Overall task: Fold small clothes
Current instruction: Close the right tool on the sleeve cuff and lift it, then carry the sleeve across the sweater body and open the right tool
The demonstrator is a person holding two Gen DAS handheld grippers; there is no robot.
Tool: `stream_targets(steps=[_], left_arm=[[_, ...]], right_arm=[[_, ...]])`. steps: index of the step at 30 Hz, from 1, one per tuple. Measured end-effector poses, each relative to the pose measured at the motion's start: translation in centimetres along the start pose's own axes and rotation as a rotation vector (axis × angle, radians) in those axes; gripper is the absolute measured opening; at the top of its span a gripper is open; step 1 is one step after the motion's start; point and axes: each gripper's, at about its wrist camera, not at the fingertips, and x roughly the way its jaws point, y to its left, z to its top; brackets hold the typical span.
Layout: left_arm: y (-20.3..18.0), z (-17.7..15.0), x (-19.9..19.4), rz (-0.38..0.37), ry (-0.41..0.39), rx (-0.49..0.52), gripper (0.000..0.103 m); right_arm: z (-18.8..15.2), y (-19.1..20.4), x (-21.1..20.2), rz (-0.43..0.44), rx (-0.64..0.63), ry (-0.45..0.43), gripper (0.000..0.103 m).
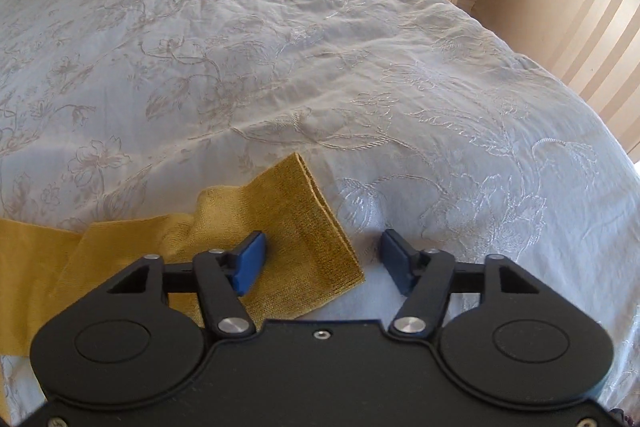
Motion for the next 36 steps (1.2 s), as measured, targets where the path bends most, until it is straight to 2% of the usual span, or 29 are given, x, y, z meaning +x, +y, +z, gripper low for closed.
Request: stream_targets(steps=[1,2,7,11,16,19,23,27,33,36], left_arm=[[0.2,0.0,-0.1,-0.001,-0.001,-0.003,0.077],[0.4,0.0,-0.2,-0.005,-0.001,-0.006,0.077],[0.9,0.7,0.1,-0.031,-0.006,0.014,0.077],[1.3,1.6,0.1,-0.071,-0.039,0.055,0.077],[2.9,2.8,0.0,-0.129,-0.072,0.122,0.077],[5.0,3.3,-0.5,-0.136,-0.108,0.158,0.077],[9.1,3.7,-0.5,-0.127,-0.126,0.175,0.077],[13.6,3.7,0.0,-0.083,-0.126,0.179,0.077],[19.6,3.5,0.7,-0.037,-0.11,0.138,0.077],[21.7,3.5,1.2,-0.025,-0.102,0.128,0.077]], right_arm=[[0.1,0.0,-0.3,0.025,0.007,0.01,0.019],[0.2,0.0,-0.5,0.054,0.021,0.021,0.011],[0.5,1.4,-4.4,0.159,0.058,-0.042,0.009],[1.5,4.7,-9.1,0.264,0.072,-0.123,0.009],[2.6,11.6,-14.7,0.426,0.081,-0.198,0.009],[2.6,17.4,-17.1,0.524,0.061,-0.212,0.009],[1.5,26.2,-18.5,0.64,0.019,-0.208,0.009],[-0.8,34.7,-17.6,0.736,0.005,-0.148,0.009],[-5.8,46.1,-15.4,0.756,-0.109,-0.054,0.009],[-8.2,49.0,-14.3,0.766,-0.108,-0.023,0.02]])
